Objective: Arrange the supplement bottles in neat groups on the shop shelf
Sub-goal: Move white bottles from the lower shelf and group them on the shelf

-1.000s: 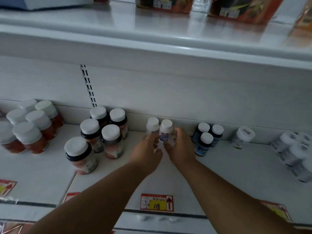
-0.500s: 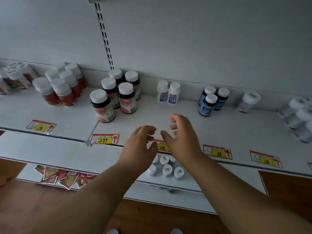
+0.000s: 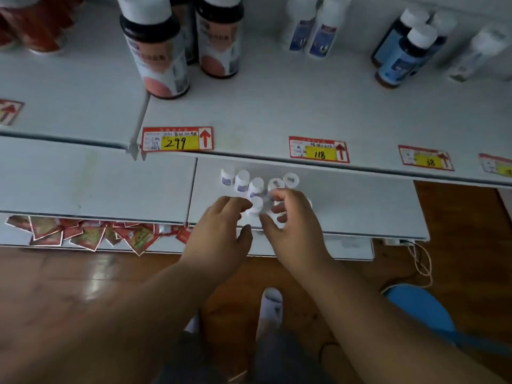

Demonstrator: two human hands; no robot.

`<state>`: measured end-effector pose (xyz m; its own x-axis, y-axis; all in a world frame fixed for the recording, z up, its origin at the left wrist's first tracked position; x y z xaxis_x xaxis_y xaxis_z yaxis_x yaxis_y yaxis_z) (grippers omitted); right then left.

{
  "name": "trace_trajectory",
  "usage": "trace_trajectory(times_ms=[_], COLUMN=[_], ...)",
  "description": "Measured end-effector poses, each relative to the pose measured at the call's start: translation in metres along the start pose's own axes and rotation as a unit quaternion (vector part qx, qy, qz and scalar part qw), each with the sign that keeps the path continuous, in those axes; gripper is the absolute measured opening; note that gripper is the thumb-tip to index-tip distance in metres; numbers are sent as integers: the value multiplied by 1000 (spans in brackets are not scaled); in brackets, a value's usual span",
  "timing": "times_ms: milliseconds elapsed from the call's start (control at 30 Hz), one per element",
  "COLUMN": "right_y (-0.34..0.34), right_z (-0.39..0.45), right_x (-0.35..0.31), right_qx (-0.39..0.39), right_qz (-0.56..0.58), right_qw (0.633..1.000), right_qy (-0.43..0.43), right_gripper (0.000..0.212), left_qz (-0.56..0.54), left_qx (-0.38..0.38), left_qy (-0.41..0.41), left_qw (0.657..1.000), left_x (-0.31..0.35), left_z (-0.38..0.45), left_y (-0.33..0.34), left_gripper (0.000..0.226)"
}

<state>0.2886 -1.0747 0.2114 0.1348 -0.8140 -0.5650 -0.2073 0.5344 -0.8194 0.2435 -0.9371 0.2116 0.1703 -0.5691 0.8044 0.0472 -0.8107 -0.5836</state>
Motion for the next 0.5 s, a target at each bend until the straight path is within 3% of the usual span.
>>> trace_trajectory(times_ms=[200,500], right_y=[86,170], right_z=[45,146], right_x=[53,67], right_qx=[-57,-40], right_qz=[-24,-102], right_qw=[998,988], right_qy=[-10,-107], right_gripper=[46,35], left_qz=[0,-16], left_qx=[23,75], left_qy=[-46,-98], left_qw=[999,992], left_x=[-77,-163], left_z=[46,98], left_y=[50,75], left_gripper=[46,43])
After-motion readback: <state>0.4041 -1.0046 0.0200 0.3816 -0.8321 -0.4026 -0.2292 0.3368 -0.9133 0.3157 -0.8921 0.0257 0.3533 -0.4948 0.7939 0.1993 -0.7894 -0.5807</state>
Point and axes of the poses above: each hand's wrist, its own z-axis towards the middle knuckle, its own y-axis out of the palm, x = y × z, the point moved 6 cm from there along z, towards the middle knuckle, and after that the axes turned 9 degrees about -z, right-handed, at the moved point
